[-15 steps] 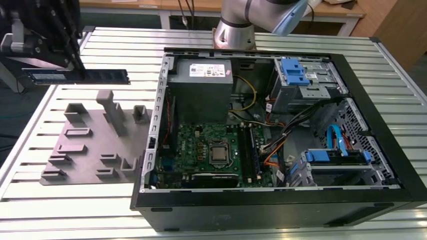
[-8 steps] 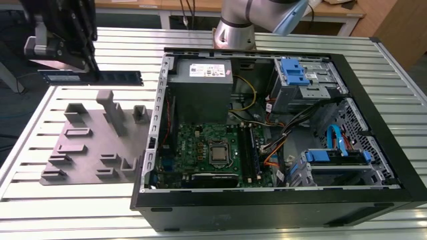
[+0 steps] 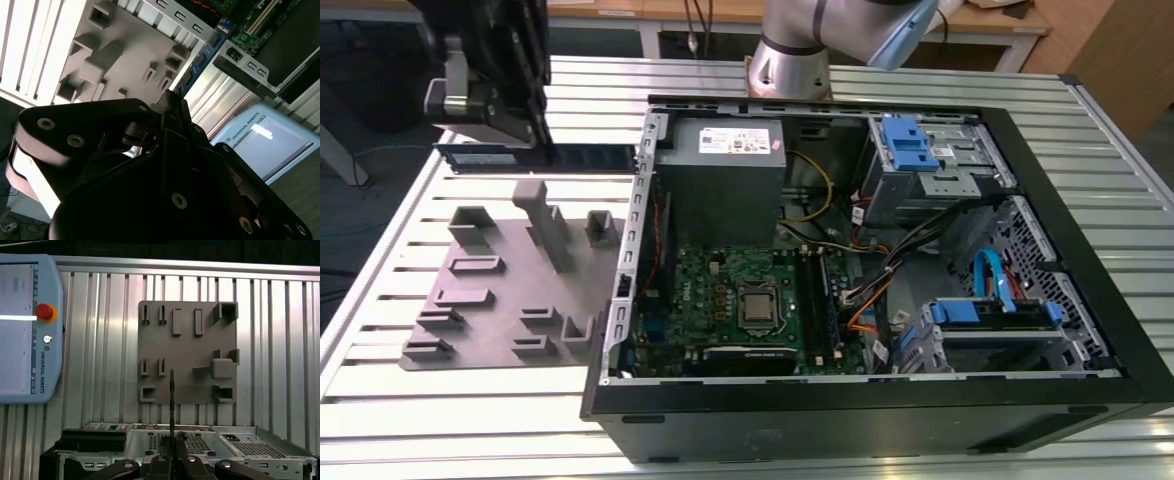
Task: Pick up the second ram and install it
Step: 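Pick up the second ram and move it above second insertion slot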
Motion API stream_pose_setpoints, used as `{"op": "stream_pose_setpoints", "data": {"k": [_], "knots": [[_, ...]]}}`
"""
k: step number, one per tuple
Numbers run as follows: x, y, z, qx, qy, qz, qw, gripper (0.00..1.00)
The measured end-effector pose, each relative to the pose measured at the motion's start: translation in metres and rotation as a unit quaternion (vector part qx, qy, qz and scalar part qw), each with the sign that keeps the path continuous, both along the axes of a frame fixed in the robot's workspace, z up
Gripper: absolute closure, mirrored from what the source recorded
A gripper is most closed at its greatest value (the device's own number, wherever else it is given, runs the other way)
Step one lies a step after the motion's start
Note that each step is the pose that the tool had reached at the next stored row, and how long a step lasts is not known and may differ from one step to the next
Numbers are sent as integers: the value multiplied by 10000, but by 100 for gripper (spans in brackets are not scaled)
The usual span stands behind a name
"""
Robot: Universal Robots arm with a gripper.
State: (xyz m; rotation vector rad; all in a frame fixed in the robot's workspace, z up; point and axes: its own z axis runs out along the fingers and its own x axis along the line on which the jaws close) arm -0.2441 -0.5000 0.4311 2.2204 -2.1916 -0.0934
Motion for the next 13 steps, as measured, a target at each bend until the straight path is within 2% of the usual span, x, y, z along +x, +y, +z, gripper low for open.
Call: {"op": "stream_pose_setpoints", "data": {"k": [13], "knots": [[390, 0, -34, 0, 0, 0, 10000, 89]]}}
